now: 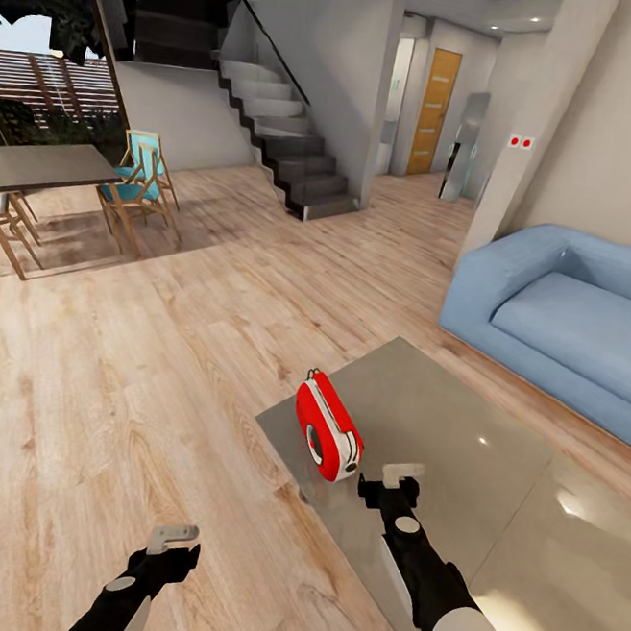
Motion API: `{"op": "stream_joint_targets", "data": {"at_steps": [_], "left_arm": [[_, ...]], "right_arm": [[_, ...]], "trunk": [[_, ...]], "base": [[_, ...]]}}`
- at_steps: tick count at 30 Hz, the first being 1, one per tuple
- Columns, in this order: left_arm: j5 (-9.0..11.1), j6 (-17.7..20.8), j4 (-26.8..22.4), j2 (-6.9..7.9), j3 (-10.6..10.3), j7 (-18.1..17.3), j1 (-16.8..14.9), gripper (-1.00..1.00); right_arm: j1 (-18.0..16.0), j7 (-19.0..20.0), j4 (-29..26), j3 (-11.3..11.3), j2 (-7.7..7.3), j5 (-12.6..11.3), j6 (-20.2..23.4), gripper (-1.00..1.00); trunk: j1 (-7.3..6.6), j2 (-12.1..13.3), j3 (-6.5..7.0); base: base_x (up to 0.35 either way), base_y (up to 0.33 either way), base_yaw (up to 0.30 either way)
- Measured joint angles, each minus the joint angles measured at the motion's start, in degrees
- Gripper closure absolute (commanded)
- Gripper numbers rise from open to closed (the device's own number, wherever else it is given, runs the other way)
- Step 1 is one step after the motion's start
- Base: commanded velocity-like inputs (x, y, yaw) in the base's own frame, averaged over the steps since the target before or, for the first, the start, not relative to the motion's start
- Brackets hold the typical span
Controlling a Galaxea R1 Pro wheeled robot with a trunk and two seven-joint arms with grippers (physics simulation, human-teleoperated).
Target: Turn on the radio receiver that's on the table in the living room.
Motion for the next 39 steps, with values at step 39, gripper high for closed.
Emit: {"op": "stream_joint_targets", "data": {"at_steps": [39], "left_arm": [[0.0,0.0,-0.1,0.00,0.0,0.0,0.0,-1.00]], "right_arm": [[0.0,0.0,-0.4,0.1,0.17,-0.2,-0.1,-1.00]], "trunk": [[0.00,0.0,0.00]], "base": [[0.000,0.000,0.000]]}}
